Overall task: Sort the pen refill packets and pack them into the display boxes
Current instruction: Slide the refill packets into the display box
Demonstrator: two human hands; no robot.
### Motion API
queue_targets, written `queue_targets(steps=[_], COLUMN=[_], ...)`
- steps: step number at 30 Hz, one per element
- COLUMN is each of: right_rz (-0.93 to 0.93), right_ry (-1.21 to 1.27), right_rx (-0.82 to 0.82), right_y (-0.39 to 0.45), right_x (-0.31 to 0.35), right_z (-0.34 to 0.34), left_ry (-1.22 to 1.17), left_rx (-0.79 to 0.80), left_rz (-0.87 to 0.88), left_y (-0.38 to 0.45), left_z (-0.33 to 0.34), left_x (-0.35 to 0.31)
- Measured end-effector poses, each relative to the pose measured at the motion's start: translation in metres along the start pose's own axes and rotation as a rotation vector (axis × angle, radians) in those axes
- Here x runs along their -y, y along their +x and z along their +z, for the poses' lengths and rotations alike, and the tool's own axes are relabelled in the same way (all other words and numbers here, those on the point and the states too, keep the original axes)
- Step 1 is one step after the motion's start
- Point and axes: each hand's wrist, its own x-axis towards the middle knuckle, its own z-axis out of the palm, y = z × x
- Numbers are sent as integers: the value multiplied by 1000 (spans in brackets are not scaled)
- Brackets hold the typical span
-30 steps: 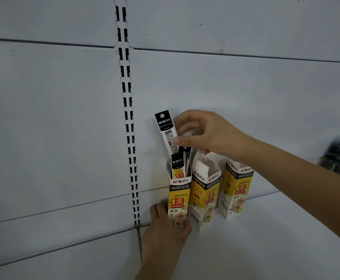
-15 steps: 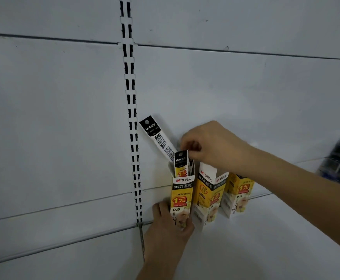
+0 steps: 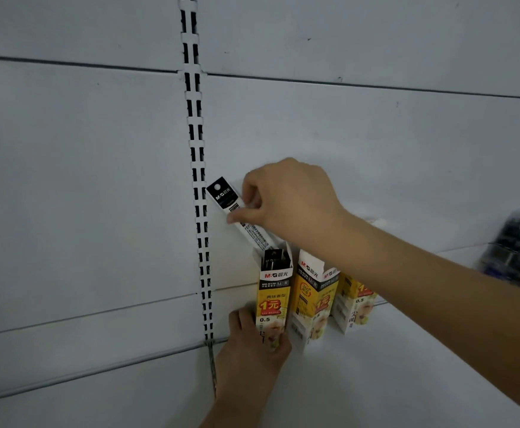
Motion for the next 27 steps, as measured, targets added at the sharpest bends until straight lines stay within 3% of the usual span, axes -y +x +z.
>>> queue_targets(steps=[4, 8, 11, 14, 17, 23, 27], right_rz=[67, 39, 119, 253, 359, 432, 401], right_ry=[-162, -74, 142, 591, 862, 861, 613], right_rx=[104, -1, -243, -455, -353, -244, -292], right_y=[-9, -15, -20, -28, -43, -50, -44], right_x=[13, 14, -7, -31, -42, -35, -35], right_z=[14, 29, 12, -23, -31, 2, 14], left_ry=[32, 48, 53, 31, 25, 14, 18], left_rx=[-6, 18, 22, 11, -1, -12, -18], left_rz=[-28, -54, -49, -42, -39, -20, -12], left_y=[0, -1, 0, 0, 0, -1, -1], left_z=[0, -3, -4, -3, 0, -1, 1], left_x=[-4, -7, -7, -6, -2, -2, -1])
